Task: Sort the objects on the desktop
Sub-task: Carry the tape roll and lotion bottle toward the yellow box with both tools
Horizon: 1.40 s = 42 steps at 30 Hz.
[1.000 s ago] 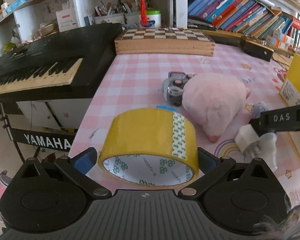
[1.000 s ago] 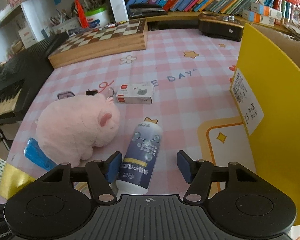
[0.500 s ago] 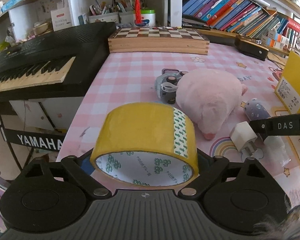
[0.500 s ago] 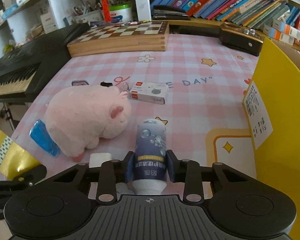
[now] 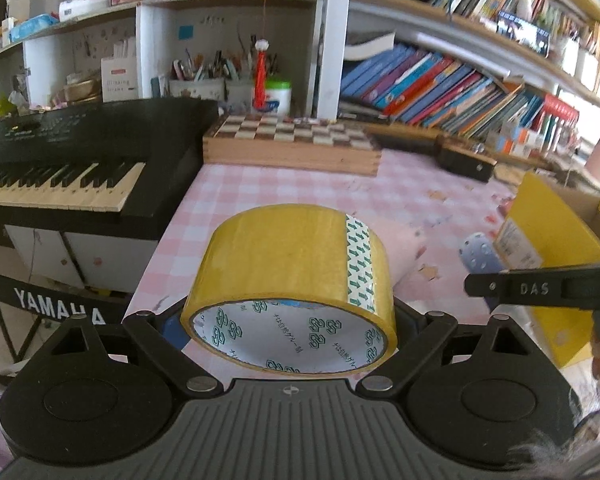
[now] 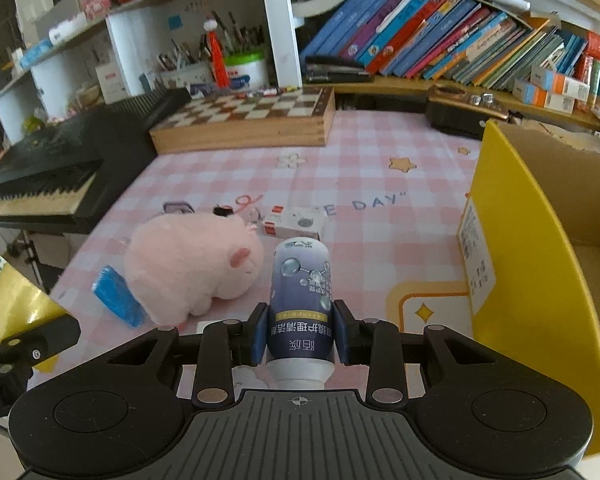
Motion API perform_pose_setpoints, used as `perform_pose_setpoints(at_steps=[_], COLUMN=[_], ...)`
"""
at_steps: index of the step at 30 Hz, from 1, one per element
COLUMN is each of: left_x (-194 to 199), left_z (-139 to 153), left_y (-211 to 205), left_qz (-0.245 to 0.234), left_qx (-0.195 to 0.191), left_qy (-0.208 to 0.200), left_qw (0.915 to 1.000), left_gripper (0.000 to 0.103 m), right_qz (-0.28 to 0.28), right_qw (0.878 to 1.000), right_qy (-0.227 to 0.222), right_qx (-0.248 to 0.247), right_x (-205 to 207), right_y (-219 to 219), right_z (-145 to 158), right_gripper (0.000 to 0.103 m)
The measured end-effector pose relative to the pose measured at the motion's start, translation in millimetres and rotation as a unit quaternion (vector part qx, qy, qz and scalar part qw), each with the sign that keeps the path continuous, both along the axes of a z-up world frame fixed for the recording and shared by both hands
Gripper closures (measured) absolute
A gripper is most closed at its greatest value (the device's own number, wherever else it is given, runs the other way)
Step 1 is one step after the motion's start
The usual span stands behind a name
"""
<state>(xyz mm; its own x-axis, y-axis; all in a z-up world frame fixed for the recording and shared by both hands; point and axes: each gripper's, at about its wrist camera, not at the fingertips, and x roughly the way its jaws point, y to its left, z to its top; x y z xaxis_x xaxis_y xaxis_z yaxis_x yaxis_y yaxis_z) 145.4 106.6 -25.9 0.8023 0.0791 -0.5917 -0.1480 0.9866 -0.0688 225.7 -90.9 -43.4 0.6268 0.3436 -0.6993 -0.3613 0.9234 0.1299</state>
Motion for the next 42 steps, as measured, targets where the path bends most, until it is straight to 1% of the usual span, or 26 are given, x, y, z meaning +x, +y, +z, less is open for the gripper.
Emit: perform_pose_setpoints(at_steps=[10,19,26,31,36,42], left_x=[-48,-104,-141,-159,-170,-178], left_z=[31,51,55,54,52,51], left_y=[-4,-9,-16,-23,-36,-49], left_qz=[-0.013,-0.010,-0.014,-0.021,-0.051,-0.079], left_qx=[-0.030,-0.037,-0.043,-0.047,-0.045,-0.047], left_qy=[-0.020,-0.039,-0.037,-0.037,-0.023,-0.027], left_qw=[0.9992,0.9985,0.9983,0.9980,0.9974,0.9954], left_gripper=[0.011,0.011,0.011,0.011,0.011,0.011], right_qz=[0.016,0.044,0.066,0.061,0.060,0.047], right_qw=[0.999,0.998,0.996,0.996,0.997,0.998], right_qy=[-0.017,-0.016,-0.026,-0.031,-0.018,-0.014], right_qx=[0.024,0.043,0.047,0.049,0.048,0.040], right_x=[-50,-105,-143,-165,-182,-198], right_y=[-9,-18,-23,-30,-36,-47], right_z=[26,45,54,55,52,51], right_gripper=[0.070,0.070,0.070,0.070,0.070,0.070])
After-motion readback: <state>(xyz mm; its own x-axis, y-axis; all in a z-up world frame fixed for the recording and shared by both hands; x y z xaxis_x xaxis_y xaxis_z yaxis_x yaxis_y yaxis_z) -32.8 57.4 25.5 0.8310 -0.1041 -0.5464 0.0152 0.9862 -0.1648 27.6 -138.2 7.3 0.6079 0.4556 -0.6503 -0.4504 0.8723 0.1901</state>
